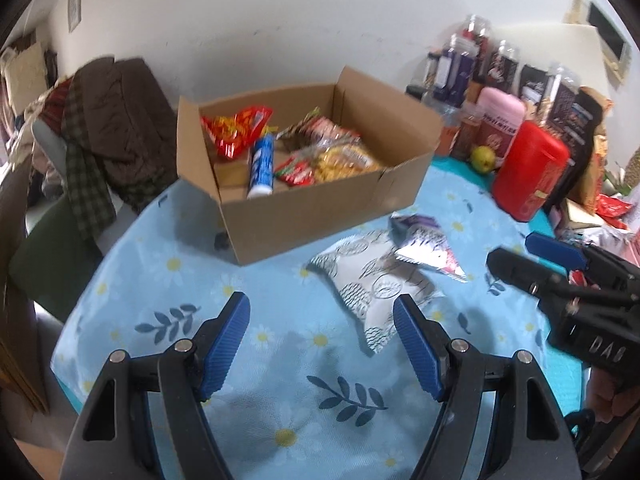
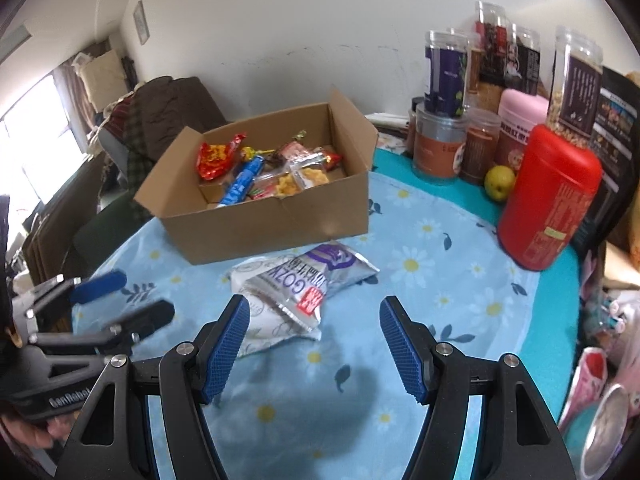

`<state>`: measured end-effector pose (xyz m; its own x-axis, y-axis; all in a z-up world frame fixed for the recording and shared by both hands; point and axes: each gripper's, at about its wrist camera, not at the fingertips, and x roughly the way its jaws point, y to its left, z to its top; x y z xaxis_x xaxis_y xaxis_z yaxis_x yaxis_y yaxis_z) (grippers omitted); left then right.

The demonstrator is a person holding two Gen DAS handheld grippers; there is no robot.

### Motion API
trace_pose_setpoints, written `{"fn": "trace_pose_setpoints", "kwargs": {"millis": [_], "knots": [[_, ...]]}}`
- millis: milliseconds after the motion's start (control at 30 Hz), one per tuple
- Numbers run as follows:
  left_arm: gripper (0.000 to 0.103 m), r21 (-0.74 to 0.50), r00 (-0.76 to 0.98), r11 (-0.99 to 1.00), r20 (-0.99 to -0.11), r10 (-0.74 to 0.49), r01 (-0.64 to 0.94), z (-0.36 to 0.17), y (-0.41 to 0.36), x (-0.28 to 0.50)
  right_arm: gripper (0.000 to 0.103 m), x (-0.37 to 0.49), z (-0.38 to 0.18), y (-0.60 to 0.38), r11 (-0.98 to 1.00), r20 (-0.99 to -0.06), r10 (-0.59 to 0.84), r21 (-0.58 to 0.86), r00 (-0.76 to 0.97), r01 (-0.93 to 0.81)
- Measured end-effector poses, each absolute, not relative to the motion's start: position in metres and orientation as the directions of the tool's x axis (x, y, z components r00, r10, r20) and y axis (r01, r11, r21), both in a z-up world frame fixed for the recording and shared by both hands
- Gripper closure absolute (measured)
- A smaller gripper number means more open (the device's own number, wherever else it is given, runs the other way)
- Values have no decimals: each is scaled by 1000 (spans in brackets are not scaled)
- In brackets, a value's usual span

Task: Organize snacks
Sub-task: 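Grasp the white bread bag with the left gripper while the right grasps the silver-purple GOZ bag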

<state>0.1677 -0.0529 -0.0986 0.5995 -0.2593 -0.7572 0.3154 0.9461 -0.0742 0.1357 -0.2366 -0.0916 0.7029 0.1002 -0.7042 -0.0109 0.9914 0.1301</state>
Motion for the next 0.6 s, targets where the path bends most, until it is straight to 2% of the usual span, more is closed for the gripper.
{"fn": "trace_pose_setpoints", "kwargs": {"millis": [600], "knots": [[29,-97,566,960,-790,-235,264,-126,-62,216,35,228,-147,-251,966,-801,161,246,577,72]]}}
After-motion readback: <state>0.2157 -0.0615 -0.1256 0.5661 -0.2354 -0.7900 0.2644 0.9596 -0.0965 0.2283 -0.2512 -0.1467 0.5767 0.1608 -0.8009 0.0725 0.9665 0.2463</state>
